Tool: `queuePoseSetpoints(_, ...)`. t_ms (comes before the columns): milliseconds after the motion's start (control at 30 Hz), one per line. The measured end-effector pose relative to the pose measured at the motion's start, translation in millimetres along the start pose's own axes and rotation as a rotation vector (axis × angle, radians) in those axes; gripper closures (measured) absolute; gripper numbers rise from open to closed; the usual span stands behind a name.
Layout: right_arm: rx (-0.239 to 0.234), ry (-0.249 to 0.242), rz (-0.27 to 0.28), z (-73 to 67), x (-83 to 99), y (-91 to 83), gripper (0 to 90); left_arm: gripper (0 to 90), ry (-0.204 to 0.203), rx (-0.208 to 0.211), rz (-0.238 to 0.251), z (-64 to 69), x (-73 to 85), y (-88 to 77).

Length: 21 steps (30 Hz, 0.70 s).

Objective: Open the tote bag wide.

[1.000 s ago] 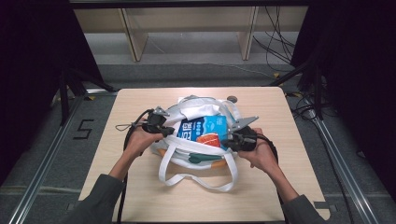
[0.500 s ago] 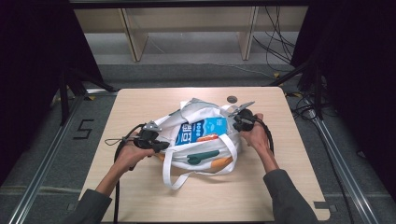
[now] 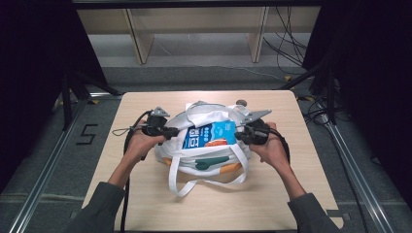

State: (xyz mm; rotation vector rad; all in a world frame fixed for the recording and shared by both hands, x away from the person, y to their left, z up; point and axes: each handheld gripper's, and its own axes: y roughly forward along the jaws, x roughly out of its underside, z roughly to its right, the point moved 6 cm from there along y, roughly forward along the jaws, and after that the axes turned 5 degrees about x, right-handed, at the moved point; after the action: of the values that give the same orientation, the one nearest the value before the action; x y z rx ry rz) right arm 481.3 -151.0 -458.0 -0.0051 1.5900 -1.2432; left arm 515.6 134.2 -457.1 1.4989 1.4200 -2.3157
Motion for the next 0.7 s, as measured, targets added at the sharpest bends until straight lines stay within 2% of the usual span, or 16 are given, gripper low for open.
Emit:
queuePoseSetpoints(67,0.004,-0.014,-0.007,-7.1,12.0,-5.0,90.0,83.2,-0.029,-0.025,0.003,-13.2,2.0,-0.1)
queuePoseSetpoints(100,0.006,-0.033,0.004,-9.9,18.5,-5.7,90.0,84.1,-0.029,-0.025,0.003,-13.2,2.0,-0.1)
queuePoseSetpoints(133,0.003,-0.042,-0.028,-14.0,29.7,-8.6,90.0,85.7,-0.042,-0.055,-0.01,-26.8,9.0,0.1)
queuePoseSetpoints(167,-0.002,-0.049,-0.038,-16.4,36.3,-9.0,90.0,86.7,-0.066,-0.056,-0.008,-32.9,13.1,2.1)
queuePoseSetpoints(233,-0.02,-0.026,-0.056,-20.6,51.3,-6.8,90.0,89.3,-0.122,-0.043,-0.002,-43.1,20.4,9.7)
queuePoseSetpoints(267,-0.019,-0.017,-0.058,-21.2,55.2,-4.9,90.0,89.4,-0.131,-0.049,-0.006,-45.9,22.4,12.8)
queuePoseSetpoints(300,-0.012,-0.022,-0.062,-23.1,56.6,-3.5,90.0,89.5,-0.132,-0.064,-0.009,-45.8,22.3,15.2)
queuePoseSetpoints(333,-0.001,-0.034,-0.074,-26.1,57.2,-3.5,90.0,89.5,-0.111,-0.076,-0.009,-46.4,21.5,16.7)
queuePoseSetpoints(367,0.008,-0.057,-0.102,-31.3,60.1,-2.7,90.0,89.5,-0.119,-0.073,-0.019,-46.2,21.4,16.2)
queuePoseSetpoints(400,0.022,-0.075,-0.098,-30.8,60.6,-1.8,90.0,89.4,-0.13,-0.07,-0.015,-45.5,21.0,15.7)
queuePoseSetpoints(467,0.017,-0.052,-0.081,-30.4,59.8,-3.6,90.0,88.8,-0.124,-0.071,0.003,-42.7,18.9,12.8)
queuePoseSetpoints(533,0.015,-0.04,-0.06,-28.6,56.7,-7.5,90.0,84.5,-0.114,-0.049,0.023,-34.9,15.5,5.7)
queuePoseSetpoints(567,0.015,-0.037,-0.021,-26.7,52.6,-10.4,90.0,83.8,-0.095,-0.043,0.033,-30.4,14.3,1.3)
queuePoseSetpoints(600,0.011,-0.02,-0.011,-25.6,49.7,-15.1,90.0,83.8,-0.078,-0.031,0.033,-25.7,14.1,-2.6)
queuePoseSetpoints(667,0.002,-0.022,0.026,-22.4,44.2,-21.4,90.0,83.4,-0.073,-0.021,0.043,-20.5,14.0,-4.8)
queuePoseSetpoints(700,0.002,0.003,0.026,-22.3,43.2,-23.6,90.0,83.0,-0.07,0.008,0.064,-12.2,15.1,-9.0)
